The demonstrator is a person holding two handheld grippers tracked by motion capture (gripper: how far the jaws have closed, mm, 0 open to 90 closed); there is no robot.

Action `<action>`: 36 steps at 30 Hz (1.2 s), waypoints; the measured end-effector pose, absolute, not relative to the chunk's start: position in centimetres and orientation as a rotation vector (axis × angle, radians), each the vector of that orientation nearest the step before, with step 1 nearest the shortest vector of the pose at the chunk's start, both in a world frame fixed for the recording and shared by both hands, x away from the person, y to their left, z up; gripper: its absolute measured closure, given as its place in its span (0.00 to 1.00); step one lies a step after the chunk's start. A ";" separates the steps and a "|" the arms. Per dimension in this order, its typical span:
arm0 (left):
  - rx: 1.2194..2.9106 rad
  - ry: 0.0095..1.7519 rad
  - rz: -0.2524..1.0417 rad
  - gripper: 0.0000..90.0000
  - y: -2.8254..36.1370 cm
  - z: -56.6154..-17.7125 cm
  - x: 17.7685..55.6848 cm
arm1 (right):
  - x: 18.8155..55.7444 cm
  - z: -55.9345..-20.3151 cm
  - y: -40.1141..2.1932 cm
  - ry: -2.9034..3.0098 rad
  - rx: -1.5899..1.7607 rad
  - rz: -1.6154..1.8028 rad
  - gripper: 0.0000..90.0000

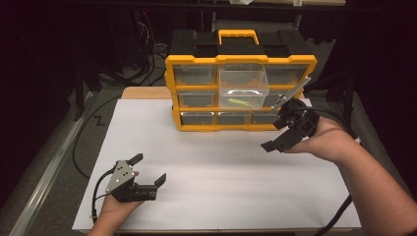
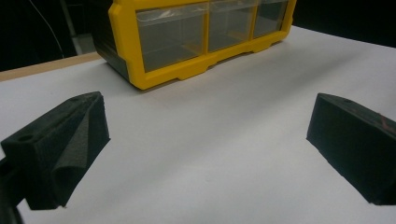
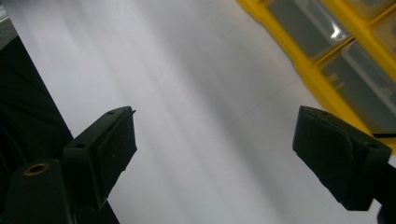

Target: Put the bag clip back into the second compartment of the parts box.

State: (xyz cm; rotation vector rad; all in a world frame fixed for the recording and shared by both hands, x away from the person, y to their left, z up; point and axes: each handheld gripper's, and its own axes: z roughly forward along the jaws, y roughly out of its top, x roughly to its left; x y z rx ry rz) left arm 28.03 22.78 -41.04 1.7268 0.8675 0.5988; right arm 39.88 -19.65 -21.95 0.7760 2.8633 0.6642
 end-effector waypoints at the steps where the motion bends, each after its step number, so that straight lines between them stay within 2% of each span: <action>1: 1.727 0.867 0.599 0.00 22.8 -41.0 28.0 | 39.9 -22.5 -19.7 2.870 0.779 0.665 0.15; 6: 1.726 0.869 0.599 0.00 22.8 -41.0 28.1 | 40.0 -24.6 -19.8 2.881 0.797 0.648 0.12; 10: 1.725 0.868 0.599 0.00 22.9 -41.0 28.1 | 40.1 -27.0 -19.7 2.893 0.797 0.612 0.05; 11: 1.725 0.867 0.599 0.00 22.9 -41.0 28.1 | 40.1 -28.4 -19.6 2.900 0.806 0.592 0.00; 28: 1.721 0.872 0.595 0.00 23.0 -41.0 28.0 | 39.8 -37.3 -19.5 2.944 0.864 0.496 0.00; 36: 1.735 0.873 0.593 0.00 22.9 -41.1 28.1 | 39.6 -39.4 -20.0 2.898 0.890 0.561 0.00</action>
